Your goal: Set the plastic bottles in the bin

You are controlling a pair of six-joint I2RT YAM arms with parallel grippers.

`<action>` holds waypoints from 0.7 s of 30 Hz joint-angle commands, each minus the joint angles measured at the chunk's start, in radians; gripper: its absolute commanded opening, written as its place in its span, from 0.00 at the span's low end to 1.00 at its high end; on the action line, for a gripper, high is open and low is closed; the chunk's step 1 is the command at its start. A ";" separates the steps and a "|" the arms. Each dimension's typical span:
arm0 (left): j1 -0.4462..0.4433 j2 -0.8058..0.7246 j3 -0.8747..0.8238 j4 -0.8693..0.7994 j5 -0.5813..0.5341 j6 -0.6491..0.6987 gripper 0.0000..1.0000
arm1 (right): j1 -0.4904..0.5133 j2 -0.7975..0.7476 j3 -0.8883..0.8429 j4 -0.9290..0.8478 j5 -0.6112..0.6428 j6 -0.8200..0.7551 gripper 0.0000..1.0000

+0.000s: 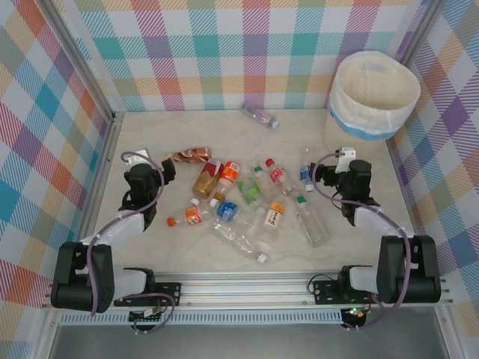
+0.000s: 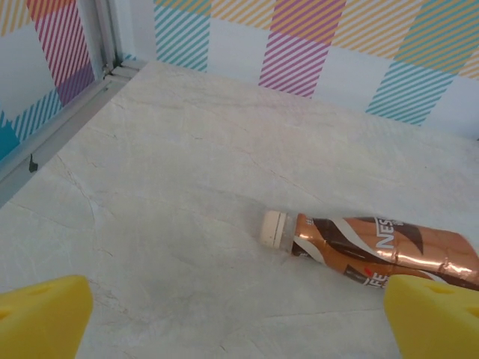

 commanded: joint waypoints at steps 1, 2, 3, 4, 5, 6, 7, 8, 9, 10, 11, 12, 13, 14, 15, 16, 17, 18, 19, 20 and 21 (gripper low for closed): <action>0.003 -0.064 0.070 -0.233 0.045 -0.164 1.00 | 0.000 -0.064 0.076 -0.319 -0.068 0.195 1.00; 0.004 -0.085 0.083 -0.283 0.056 -0.217 1.00 | 0.000 -0.079 0.103 -0.411 -0.077 0.249 1.00; 0.005 -0.102 0.098 -0.330 0.070 -0.261 1.00 | 0.000 -0.092 0.121 -0.485 -0.096 0.276 0.99; 0.006 -0.120 0.113 -0.378 0.092 -0.320 1.00 | 0.000 -0.108 0.138 -0.560 -0.123 0.312 1.00; 0.007 -0.138 0.123 -0.412 0.125 -0.367 1.00 | 0.000 -0.127 0.146 -0.621 -0.161 0.335 1.00; 0.009 -0.150 0.126 -0.424 0.161 -0.395 1.00 | 0.000 -0.144 0.147 -0.662 -0.188 0.352 1.00; 0.009 -0.163 0.123 -0.425 0.207 -0.409 1.00 | 0.002 -0.166 0.144 -0.707 -0.207 0.379 1.00; 0.008 -0.173 0.122 -0.430 0.237 -0.421 1.00 | 0.004 -0.183 0.146 -0.750 -0.220 0.397 1.00; 0.009 -0.184 0.120 -0.438 0.254 -0.440 1.00 | 0.007 -0.203 0.145 -0.795 -0.232 0.411 1.00; 0.010 -0.193 0.118 -0.449 0.258 -0.457 1.00 | 0.013 -0.217 0.141 -0.838 -0.233 0.422 1.00; 0.010 -0.200 0.116 -0.461 0.258 -0.467 1.00 | 0.020 -0.227 0.142 -0.880 -0.224 0.431 1.00; 0.010 -0.209 0.115 -0.472 0.259 -0.469 1.00 | 0.030 -0.231 0.139 -0.921 -0.217 0.438 1.00; 0.012 -0.216 0.113 -0.482 0.257 -0.468 1.00 | 0.043 -0.232 0.137 -0.953 -0.215 0.437 1.00; 0.013 -0.223 0.111 -0.496 0.253 -0.472 1.00 | 0.061 -0.229 0.135 -0.987 -0.203 0.439 1.00; 0.015 -0.228 0.112 -0.508 0.250 -0.476 1.00 | 0.079 -0.225 0.134 -1.012 -0.186 0.442 1.00; 0.016 -0.233 0.112 -0.517 0.251 -0.480 1.00 | 0.103 -0.216 0.134 -1.039 -0.164 0.440 1.00; 0.018 -0.238 0.112 -0.525 0.255 -0.485 1.00 | 0.132 -0.206 0.132 -1.059 -0.140 0.439 1.00; 0.019 -0.240 0.113 -0.531 0.258 -0.487 1.00 | 0.157 -0.196 0.133 -1.078 -0.107 0.438 1.00; 0.020 -0.243 0.115 -0.539 0.261 -0.487 1.00 | 0.186 -0.183 0.137 -1.102 -0.055 0.437 1.00; 0.020 -0.245 0.117 -0.546 0.261 -0.486 1.00 | 0.217 -0.169 0.141 -1.122 -0.006 0.436 1.00; 0.021 -0.245 0.118 -0.553 0.261 -0.486 1.00 | 0.240 -0.157 0.143 -1.136 0.035 0.435 1.00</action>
